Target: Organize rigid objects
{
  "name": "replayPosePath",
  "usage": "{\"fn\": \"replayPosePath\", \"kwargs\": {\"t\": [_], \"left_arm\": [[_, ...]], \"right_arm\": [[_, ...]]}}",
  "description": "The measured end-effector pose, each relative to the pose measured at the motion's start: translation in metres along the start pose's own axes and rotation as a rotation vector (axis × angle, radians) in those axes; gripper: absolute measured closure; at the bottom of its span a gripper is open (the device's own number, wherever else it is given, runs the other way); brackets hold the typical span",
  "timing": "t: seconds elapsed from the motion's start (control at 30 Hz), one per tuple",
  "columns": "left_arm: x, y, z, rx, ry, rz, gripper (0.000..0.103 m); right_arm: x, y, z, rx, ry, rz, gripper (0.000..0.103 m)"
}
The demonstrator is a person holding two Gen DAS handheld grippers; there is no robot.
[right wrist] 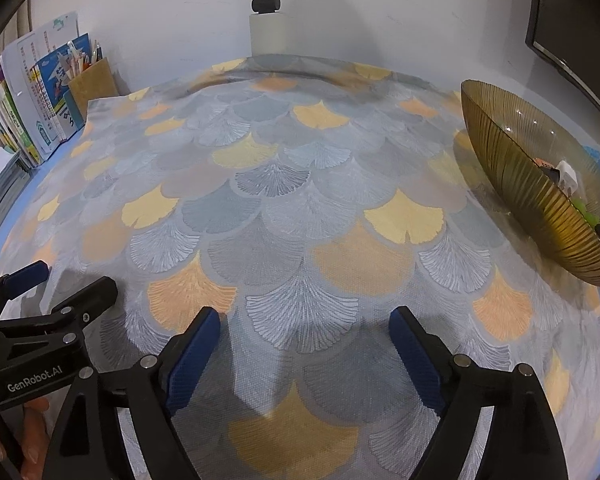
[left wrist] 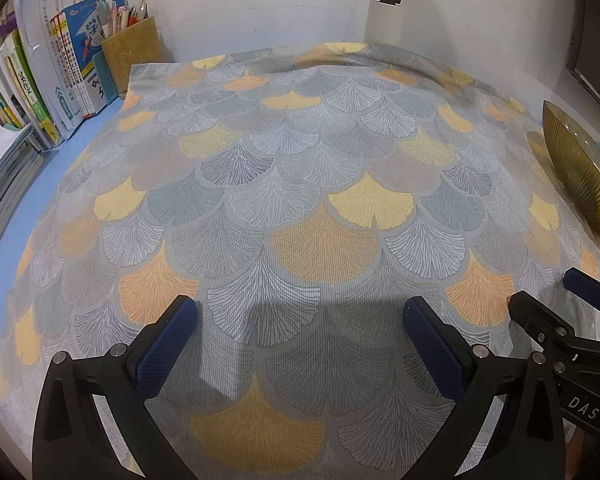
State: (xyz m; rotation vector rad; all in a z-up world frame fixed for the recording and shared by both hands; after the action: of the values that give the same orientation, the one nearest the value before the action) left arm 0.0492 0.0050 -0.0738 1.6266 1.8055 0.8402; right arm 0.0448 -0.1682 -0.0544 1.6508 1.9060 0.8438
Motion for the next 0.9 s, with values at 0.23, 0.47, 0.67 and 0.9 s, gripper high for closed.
{"fn": "replayPosePath", "kwargs": {"t": [0.23,0.47,0.67,0.9], "left_arm": [[0.0,-0.0003,0.0,0.0,0.0,0.0,0.0],[0.0005,0.0001,0.0005,-0.001,-0.001,0.001,0.0],[0.0005,-0.0002,0.0005,-0.001,-0.001,0.001,0.0],[0.0003,-0.0006,0.0,-0.001,-0.002,0.001,0.0]], "right_arm": [[-0.0012,-0.0003,0.0009,0.0,0.002,-0.003,0.016],[-0.0031,-0.001,0.0026,0.004,0.003,-0.002,0.014],[-0.0039,-0.0013,0.0033,0.006,0.003,-0.003,0.011],[-0.0031,-0.0023,0.0062,0.017,0.007,-0.007,0.004]]}}
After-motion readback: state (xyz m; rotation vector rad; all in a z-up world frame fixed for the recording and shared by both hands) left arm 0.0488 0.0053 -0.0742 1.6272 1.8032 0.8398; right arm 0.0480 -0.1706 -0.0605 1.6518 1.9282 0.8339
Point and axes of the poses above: each gripper's, at about its wrist camera, not at the fingertips, and z roughly the way its jaws point, x to its left, y to its top, the point moved 9 cm from there along z, roughly the way its jaws point, and after that the axes turned 14 degrees about -x, right-handed, at the moved point
